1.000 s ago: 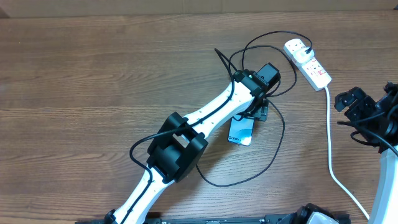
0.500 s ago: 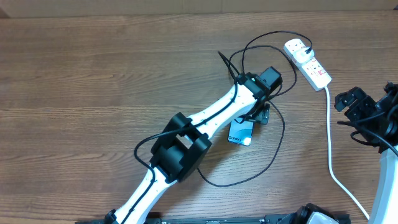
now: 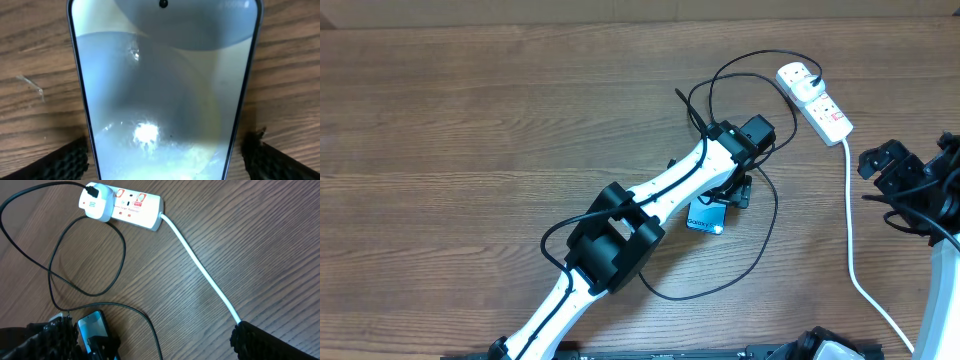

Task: Plug charger to phone and switch on socket

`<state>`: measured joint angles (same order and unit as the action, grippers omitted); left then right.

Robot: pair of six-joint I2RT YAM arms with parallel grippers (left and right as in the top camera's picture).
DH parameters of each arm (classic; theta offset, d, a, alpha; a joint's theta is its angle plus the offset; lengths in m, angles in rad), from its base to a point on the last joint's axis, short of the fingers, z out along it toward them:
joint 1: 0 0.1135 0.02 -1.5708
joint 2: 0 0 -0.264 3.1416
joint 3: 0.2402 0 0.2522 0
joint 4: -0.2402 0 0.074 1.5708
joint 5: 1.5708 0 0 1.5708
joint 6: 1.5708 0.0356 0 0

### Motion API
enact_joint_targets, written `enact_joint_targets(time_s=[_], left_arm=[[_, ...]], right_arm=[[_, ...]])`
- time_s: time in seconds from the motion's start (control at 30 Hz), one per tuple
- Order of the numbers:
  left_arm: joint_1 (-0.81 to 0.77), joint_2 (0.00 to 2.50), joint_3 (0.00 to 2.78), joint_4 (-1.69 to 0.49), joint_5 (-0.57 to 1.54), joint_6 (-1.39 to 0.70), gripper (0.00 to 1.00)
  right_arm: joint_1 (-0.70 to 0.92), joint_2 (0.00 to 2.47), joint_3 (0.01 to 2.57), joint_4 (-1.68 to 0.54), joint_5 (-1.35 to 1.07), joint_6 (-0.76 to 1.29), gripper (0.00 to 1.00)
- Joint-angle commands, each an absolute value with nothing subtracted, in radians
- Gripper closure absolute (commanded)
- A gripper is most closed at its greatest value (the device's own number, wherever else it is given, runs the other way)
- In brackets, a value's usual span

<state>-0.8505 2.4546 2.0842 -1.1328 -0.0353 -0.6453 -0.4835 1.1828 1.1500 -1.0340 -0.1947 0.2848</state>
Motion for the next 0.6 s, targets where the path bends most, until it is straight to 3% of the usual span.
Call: enact_joint_targets(time_s=[0.0, 0.1, 0.57], left_arm=[[-0.849, 2.489, 2.088, -1.146, -0.045, -0.624, 0.1], [-0.842, 2.494, 2.088, -1.148, -0.044, -0.624, 0.16], [-0.824, 2.499, 2.076, -1.163, -0.026, -0.62, 0.25]], right_arm=[[-0.487, 1.175, 1.185, -1.031, -0.191, 0.284, 0.0], [-0.487, 1.175, 1.185, -1.031, -0.191, 0.284, 0.0], [-0.487, 1.175, 1.185, -1.031, -0.191, 0.284, 0.0]])
